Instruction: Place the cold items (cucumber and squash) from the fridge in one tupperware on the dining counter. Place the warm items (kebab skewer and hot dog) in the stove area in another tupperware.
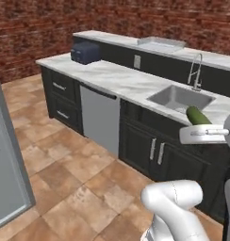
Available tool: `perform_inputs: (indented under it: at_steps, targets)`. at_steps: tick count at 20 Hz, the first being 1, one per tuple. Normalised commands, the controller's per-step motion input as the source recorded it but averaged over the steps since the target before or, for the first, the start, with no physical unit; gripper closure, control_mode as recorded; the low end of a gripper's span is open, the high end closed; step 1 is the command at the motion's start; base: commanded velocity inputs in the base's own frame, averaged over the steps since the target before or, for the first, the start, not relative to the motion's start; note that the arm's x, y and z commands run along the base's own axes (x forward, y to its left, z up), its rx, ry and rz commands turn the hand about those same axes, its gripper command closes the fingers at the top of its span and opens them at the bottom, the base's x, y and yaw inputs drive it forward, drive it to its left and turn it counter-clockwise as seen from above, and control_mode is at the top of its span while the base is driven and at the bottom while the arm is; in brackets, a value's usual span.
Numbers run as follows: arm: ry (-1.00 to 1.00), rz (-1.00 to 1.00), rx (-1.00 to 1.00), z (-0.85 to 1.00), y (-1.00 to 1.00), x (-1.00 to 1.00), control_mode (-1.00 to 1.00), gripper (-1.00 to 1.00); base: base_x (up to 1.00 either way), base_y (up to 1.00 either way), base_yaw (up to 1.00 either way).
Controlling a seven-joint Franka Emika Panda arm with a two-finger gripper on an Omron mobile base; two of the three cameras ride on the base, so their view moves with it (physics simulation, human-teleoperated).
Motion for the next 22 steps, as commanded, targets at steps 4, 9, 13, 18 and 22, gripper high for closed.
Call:
perform_inputs:
  at_steps: [4, 9, 13, 18, 22]
  targets:
    - [0.0, 0.0, 0.0, 0.0, 0.0, 0.0, 1.0, 1.0, 1.0, 0.0, 0.34]
    - [0.0, 0.0, 0.0, 0.0, 0.0, 0.0, 1.0, 1.0, 1.0, -0.09, 0.47]
    - [0.0, 0.0, 0.0, 0.0, 0.0, 0.0, 1.0, 1.0, 1.0, -0.46, 0.69]
    - [0.0, 0.0, 0.0, 0.0, 0.0, 0.0, 1.0, 1.0, 1.0, -0.31, 0.63]
    - [0.0, 0.0, 0.0, 0.0, 0.0, 0.0, 1.0, 1.0, 1.0, -0.09, 0.29]
